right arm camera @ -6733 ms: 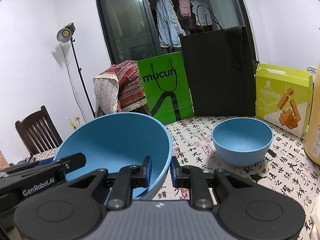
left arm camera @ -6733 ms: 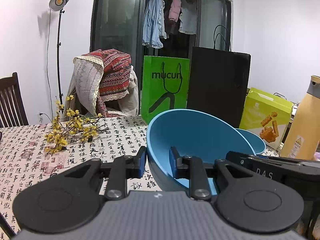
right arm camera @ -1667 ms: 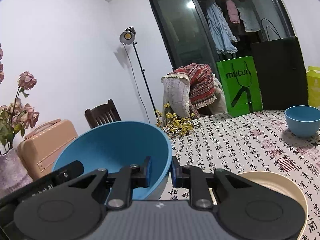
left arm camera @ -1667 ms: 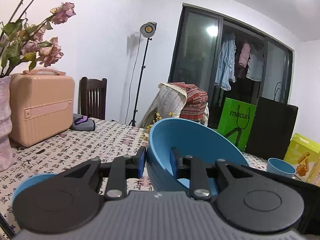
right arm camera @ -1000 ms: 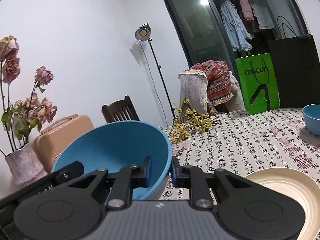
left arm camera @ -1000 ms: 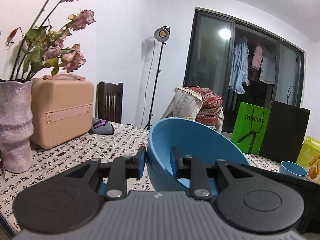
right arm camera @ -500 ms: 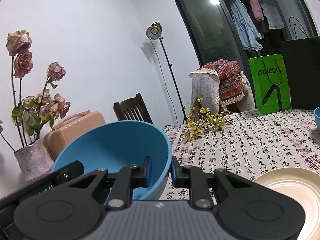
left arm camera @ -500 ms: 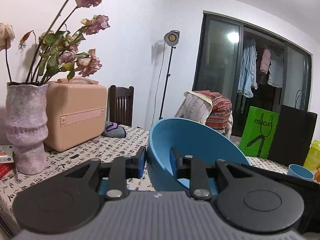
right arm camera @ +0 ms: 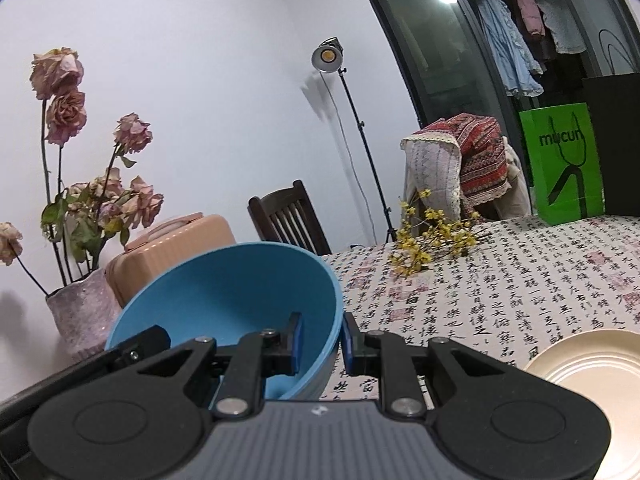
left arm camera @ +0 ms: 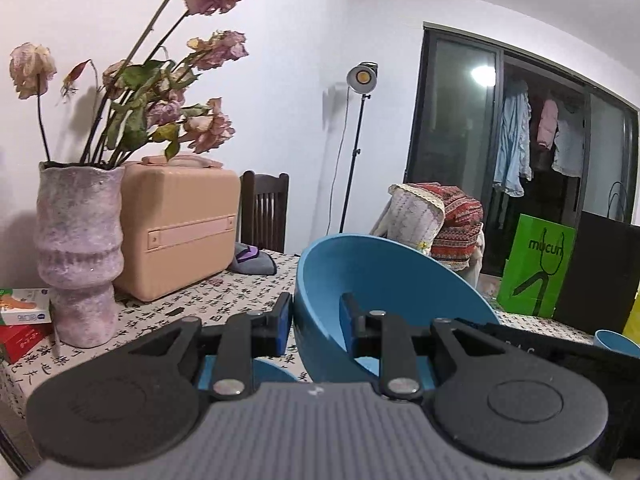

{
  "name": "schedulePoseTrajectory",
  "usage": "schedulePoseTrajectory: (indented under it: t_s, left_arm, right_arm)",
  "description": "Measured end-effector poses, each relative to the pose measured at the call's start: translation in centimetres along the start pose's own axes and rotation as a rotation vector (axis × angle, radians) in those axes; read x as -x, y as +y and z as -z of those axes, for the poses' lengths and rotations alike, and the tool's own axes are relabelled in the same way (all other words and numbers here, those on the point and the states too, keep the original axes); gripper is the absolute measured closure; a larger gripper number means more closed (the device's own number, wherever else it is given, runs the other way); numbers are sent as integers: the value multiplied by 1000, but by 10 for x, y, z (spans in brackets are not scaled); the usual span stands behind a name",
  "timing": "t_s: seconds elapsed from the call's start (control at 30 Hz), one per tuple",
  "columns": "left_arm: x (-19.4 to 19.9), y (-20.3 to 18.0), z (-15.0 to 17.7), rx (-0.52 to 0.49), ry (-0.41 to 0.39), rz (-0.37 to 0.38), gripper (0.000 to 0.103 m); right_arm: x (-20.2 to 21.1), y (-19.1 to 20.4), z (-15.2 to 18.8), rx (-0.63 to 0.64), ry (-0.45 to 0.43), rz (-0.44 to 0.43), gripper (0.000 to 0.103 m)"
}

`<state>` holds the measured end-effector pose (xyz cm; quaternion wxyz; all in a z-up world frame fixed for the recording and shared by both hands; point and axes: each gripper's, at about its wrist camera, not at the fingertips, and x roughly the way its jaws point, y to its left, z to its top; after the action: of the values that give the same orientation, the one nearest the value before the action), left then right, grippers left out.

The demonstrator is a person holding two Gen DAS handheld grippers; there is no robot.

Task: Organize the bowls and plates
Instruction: 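Lower the held bowls onto the table beside the pink vase with both grippers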

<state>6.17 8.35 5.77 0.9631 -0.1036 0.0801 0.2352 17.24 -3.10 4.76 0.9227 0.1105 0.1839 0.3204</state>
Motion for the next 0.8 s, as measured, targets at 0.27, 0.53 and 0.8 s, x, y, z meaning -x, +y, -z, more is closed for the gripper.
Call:
schedulePoseTrajectory:
  t_s: [0.27,0.53,0.8]
  left_arm:
    - [3,15,1,12,-4,-38,77]
    - [5,35,1,34,-4,-80,77]
    - [5,50,2,45,-1,-110,77]
  right_arm:
    - [-10,13,6,13,23,-32,84]
    - [-21,33,12,32,45,-72,84]
    - [-30,49,16,48,62,-97,84]
